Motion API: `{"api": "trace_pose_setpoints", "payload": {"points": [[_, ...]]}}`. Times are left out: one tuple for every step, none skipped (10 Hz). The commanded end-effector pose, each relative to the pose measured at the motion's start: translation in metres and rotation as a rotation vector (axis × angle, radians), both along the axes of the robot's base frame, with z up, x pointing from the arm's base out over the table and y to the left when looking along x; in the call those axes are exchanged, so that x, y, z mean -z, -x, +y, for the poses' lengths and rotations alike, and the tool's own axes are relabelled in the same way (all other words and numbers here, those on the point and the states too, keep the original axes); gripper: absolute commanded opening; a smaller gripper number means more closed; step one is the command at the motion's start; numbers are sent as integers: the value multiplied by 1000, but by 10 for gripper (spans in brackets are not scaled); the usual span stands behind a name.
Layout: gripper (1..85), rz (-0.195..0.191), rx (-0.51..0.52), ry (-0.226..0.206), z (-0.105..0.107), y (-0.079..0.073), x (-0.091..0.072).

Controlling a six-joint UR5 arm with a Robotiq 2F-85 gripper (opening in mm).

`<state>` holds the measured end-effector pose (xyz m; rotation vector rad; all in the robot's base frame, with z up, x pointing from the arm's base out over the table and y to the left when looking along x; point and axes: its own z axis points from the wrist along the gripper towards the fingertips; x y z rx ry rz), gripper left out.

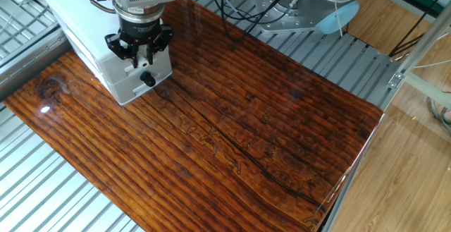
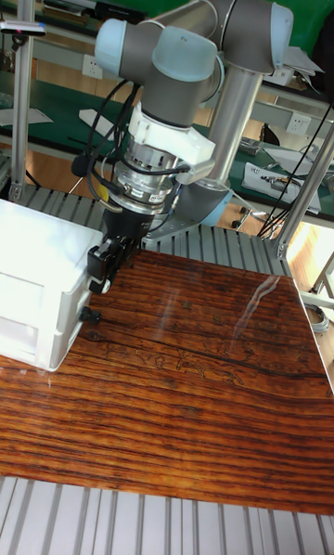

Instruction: Grasp the handle and open the drawer

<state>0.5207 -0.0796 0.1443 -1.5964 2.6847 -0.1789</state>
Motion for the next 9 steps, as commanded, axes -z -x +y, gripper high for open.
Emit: {"api": "trace_pose_setpoints", "payload": {"points": [[183,1,13,-15,6,-1,-2],[180,0,26,-33,8,-1,-3],[177,-2,30,-49,8,-2,-5],[177,-1,30,-69,8,-2,-8],[177,0,29,-66,5,-2,-10],[177,0,27,-61,6,-4,-11],[177,2,32,-64,10,-5,-12],[177,3,41,-68,17,-6,-12],[163,-7,47,-69,24,-7,-10]]}}
